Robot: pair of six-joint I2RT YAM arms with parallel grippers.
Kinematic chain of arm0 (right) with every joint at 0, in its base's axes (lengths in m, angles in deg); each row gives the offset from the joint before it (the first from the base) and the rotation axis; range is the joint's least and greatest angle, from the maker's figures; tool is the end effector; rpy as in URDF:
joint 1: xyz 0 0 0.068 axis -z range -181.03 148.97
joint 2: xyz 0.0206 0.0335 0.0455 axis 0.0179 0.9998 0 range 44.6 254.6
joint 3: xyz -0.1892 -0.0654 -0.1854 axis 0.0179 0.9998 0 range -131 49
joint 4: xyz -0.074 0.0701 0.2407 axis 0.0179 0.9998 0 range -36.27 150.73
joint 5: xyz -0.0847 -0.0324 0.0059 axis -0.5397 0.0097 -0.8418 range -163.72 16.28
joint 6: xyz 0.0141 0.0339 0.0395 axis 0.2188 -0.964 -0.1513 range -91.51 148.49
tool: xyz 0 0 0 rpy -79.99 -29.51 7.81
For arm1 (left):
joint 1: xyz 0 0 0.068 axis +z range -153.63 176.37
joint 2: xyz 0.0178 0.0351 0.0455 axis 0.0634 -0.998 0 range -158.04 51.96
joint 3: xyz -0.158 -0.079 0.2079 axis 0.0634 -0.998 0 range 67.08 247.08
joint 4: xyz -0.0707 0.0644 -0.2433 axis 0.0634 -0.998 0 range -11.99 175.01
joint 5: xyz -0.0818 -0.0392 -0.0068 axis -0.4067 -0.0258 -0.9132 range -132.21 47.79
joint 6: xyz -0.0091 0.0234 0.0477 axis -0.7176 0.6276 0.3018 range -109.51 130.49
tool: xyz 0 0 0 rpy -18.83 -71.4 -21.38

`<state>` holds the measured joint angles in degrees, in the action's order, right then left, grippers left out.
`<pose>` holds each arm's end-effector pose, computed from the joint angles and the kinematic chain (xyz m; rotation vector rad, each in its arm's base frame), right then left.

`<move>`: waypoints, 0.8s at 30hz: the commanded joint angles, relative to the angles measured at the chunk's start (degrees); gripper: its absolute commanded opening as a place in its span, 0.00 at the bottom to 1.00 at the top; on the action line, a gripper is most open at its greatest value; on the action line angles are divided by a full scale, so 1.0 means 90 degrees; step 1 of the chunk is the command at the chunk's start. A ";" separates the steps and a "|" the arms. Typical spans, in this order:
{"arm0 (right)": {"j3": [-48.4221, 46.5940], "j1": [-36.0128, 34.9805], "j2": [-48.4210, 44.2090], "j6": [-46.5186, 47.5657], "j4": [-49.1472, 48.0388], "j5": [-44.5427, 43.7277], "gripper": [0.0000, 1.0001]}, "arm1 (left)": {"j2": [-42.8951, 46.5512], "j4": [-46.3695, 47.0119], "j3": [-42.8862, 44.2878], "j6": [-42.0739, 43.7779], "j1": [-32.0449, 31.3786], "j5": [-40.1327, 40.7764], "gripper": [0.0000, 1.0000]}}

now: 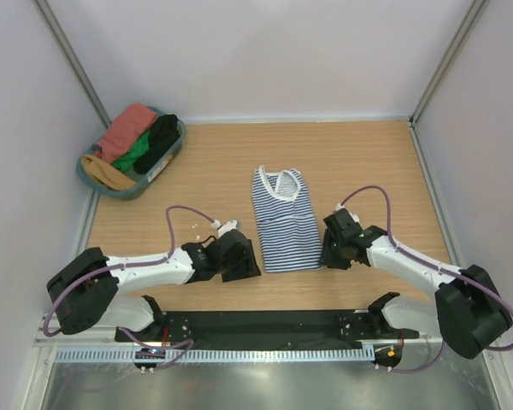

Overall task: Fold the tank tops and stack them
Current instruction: Fold the tank top

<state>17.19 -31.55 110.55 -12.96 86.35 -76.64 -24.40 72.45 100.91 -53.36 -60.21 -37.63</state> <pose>0.1663 0.0959 0.1661 0.2783 2.7566 0.2779 0.1353 -0.2001 0.1588 -0.2044 2.6830 -0.6810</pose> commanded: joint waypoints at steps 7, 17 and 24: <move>0.0214 -0.0797 0.0475 -0.0589 -0.1134 0.0217 0.30 | 0.0535 0.0321 -0.0291 -0.0317 0.0017 0.0565 0.62; 0.0361 -0.0984 0.0191 -0.0726 -0.1056 0.0109 0.30 | 0.0174 0.0486 -0.0213 -0.0288 0.0192 0.0498 0.62; 0.0351 -0.0993 0.0338 -0.0707 -0.1154 0.0109 0.30 | -0.0392 0.1063 -0.0214 -0.0346 0.0495 0.0126 0.58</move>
<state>19.79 -40.03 112.89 -18.69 77.24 -75.04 -25.27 79.53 98.52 -56.47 -56.01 -36.36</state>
